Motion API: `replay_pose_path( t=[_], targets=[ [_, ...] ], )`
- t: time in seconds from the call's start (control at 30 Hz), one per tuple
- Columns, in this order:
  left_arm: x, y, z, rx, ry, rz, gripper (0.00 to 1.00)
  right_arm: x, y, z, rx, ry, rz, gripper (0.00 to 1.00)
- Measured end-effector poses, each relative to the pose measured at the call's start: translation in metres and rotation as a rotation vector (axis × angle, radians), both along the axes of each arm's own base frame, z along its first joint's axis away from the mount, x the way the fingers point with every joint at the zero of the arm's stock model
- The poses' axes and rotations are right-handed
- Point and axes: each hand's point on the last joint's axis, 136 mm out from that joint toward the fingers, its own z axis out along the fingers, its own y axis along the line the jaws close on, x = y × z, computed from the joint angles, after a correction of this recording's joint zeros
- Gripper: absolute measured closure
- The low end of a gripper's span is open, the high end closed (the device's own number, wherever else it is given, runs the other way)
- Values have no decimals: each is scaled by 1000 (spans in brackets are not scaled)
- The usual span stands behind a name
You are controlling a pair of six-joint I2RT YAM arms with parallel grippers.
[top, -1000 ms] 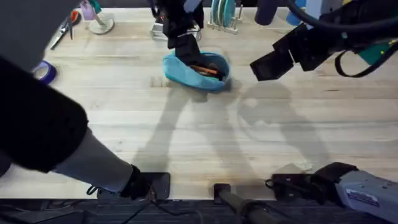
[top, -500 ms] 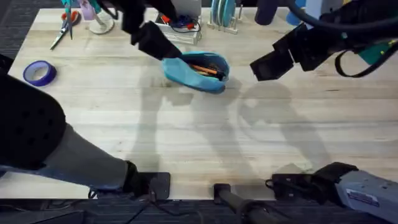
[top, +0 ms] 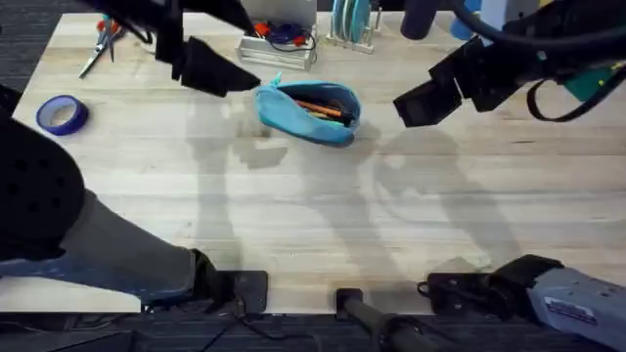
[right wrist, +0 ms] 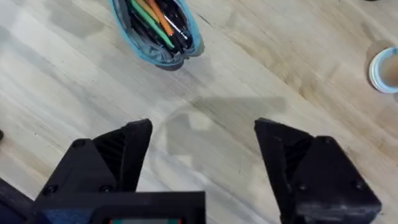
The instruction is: Unzip the bag, pick up the pens from the table one at a time and place them inside, then zip the bag closed.
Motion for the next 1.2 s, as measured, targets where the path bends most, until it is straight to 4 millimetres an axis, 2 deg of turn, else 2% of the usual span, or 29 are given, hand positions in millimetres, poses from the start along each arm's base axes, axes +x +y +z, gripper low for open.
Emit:
replay_pose_path(
  t=[0.3, 0.5, 0.67, 0.8, 1.2],
  targets=[
    [-2, 37, -19, -74, -2, 88, 6, 0, 0, 0, 0, 0, 0, 4],
    [2, 64, -23, -71, -26, 162, 6, 0, 0, 0, 0, 0, 0, 4],
    [20, 85, -30, -21, -52, 246, 6, 0, 0, 0, 0, 0, 0, 3],
    [36, 102, -37, 22, -2, 365, 6, 0, 0, 0, 0, 0, -1, 4],
    [37, 110, -44, 34, 132, 488, 5, 0, 0, 0, 0, 0, 0, 3]
  ],
)
